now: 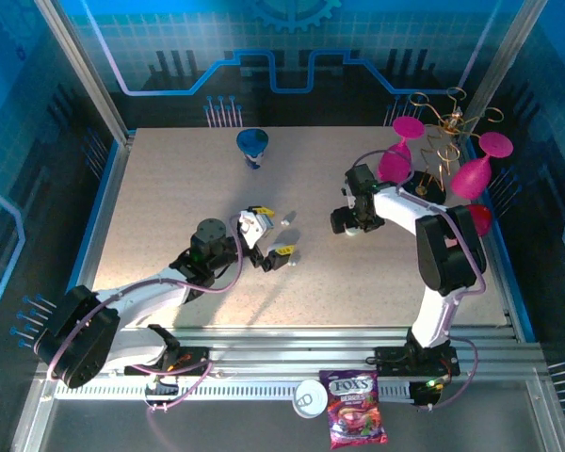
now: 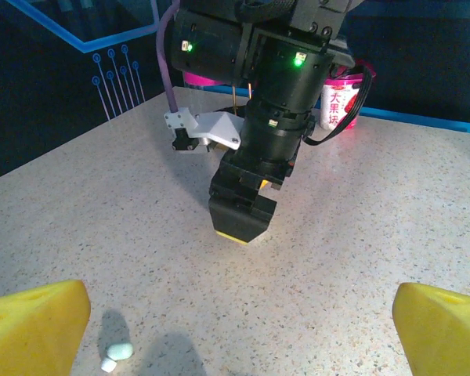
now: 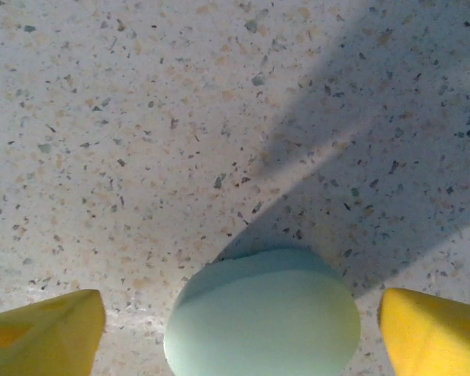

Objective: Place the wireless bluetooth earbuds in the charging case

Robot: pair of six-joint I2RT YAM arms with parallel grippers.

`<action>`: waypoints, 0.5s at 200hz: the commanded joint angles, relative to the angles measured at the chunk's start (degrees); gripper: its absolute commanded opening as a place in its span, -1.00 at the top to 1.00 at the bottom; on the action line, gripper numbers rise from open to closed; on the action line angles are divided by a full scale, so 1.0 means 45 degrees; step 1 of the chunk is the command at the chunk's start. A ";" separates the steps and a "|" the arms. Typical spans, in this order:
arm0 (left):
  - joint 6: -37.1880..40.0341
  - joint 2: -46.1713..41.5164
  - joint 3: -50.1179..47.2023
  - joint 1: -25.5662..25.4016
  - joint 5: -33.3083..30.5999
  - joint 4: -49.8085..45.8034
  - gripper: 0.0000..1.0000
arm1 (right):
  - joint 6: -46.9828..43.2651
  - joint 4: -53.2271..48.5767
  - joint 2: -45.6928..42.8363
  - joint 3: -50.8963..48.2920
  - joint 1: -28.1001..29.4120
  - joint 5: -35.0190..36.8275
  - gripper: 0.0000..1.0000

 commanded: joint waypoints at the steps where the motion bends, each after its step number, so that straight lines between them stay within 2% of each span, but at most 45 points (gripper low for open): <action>1: 0.0174 0.0145 0.0462 -0.0103 0.0250 0.0258 -0.99 | -0.0147 -0.0518 0.0372 0.0339 -0.0123 -0.0442 -0.57; 19: 0.0216 0.0125 0.0454 -0.0109 0.0199 0.0253 -0.99 | -0.0024 -0.0419 0.0152 0.0136 -0.0089 -0.0562 -0.35; 31: 0.0240 0.0135 0.0435 -0.0102 0.0155 0.0258 -0.99 | 0.0083 -0.0438 -0.0051 0.0008 -0.0014 -0.0688 -0.28; 67: 0.0197 0.0259 0.0381 -0.0113 0.0167 0.0401 -0.99 | 0.0476 -0.0498 -0.0802 -0.0609 0.0553 -0.0721 -0.25; 100: 0.0246 0.0342 0.0281 -0.0115 0.0204 0.0493 -0.99 | 0.1199 -0.0566 -0.1513 -0.1213 0.1754 -0.0727 -0.26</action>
